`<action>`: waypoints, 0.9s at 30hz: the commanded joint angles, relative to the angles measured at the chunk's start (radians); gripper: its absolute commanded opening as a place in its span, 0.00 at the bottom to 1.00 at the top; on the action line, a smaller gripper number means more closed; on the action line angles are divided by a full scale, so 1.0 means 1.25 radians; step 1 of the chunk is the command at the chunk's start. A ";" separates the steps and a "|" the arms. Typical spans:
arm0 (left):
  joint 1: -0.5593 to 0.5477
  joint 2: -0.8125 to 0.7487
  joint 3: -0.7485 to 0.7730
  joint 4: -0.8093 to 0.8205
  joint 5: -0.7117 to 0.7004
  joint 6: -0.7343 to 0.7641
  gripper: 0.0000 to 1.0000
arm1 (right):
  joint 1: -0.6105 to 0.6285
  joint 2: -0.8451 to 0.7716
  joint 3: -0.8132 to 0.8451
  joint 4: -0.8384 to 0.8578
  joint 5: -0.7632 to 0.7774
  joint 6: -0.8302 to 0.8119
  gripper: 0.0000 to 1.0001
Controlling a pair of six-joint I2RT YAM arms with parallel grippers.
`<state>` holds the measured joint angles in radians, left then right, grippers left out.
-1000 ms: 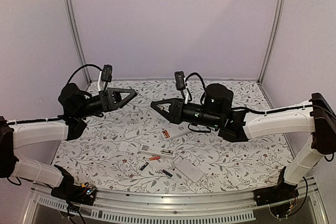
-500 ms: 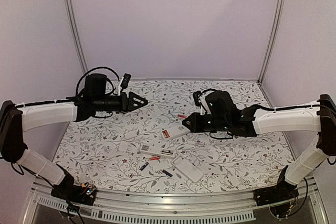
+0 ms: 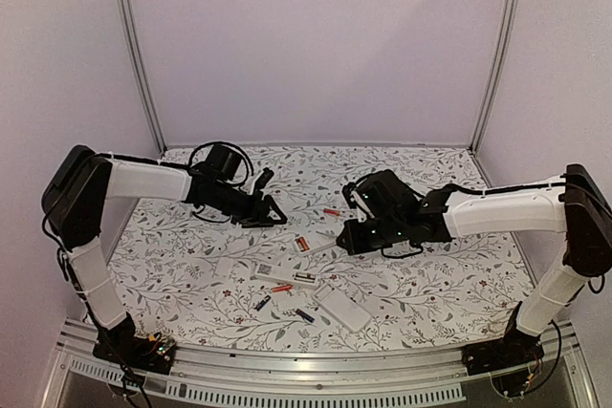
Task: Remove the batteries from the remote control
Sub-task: Adjust the remote control without the battery cover at the center of the board.
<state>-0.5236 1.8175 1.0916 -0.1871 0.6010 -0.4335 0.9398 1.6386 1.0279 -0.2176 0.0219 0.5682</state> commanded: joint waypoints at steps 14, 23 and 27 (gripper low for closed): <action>-0.071 0.183 0.176 -0.044 -0.027 0.039 0.48 | 0.002 0.045 0.048 -0.061 -0.044 -0.039 0.00; -0.102 0.235 0.203 -0.073 -0.099 0.077 0.47 | 0.002 0.014 0.017 -0.050 -0.022 0.007 0.00; -0.116 0.241 0.202 -0.084 -0.118 0.086 0.47 | 0.002 -0.010 -0.001 -0.048 -0.009 0.021 0.00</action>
<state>-0.6418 2.0953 1.3346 -0.2562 0.4976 -0.3588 0.9405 1.6752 1.0531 -0.2802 -0.0269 0.5644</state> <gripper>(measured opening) 0.473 0.082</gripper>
